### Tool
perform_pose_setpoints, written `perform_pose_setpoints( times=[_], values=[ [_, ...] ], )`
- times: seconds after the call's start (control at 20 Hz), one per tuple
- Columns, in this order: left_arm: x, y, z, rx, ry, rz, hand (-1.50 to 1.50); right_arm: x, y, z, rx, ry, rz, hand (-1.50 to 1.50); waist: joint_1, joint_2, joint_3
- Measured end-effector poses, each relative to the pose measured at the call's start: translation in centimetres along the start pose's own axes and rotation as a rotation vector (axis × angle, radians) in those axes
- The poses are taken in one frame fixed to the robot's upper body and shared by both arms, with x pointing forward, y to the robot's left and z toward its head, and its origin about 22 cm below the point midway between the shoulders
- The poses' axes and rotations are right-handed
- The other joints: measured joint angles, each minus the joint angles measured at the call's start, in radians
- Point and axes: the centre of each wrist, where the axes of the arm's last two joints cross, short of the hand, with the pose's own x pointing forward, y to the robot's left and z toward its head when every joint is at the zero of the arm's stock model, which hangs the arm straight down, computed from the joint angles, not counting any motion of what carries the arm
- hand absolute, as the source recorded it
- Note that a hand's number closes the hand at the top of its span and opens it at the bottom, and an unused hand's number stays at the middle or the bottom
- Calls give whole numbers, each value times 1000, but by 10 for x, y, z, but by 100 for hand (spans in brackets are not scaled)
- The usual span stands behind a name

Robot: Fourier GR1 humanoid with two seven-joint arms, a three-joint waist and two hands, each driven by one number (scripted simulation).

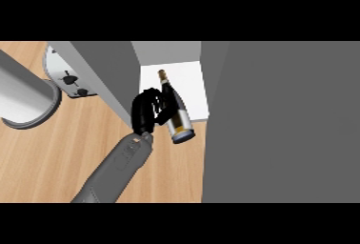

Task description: Pick up the wine, place it into the cabinet and close the cabinet

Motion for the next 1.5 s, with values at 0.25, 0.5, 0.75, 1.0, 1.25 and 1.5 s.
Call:
perform_pose_setpoints(
  times=[0.25, 0.5, 0.75, 1.0, 1.25, 1.5],
  values=[
    [35, -8, -33, -42, -110, -91, 150, 0, -1, 1, 7, -6, -2, -150, -11, 11, -4],
    [53, -11, -47, -37, -127, -100, 150, 0, -4, 2, 18, -12, 6, -150, -23, 17, -6],
    [70, -11, -60, -26, -98, -121, 150, -1, -5, 3, 20, -10, 2, -150, -32, 19, -6],
    [66, -11, -64, -6, -66, -186, 150, -3, -9, 3, 34, -3, 10, -150, -33, 21, -5],
    [61, -10, -67, 46, -65, -239, -150, -6, -10, 3, 38, -5, 5, -150, -36, 23, -6],
    [54, -9, -68, 74, -53, -303, -150, -6, -10, 3, 52, -4, 1, -150, -43, 24, -6]
  ],
)
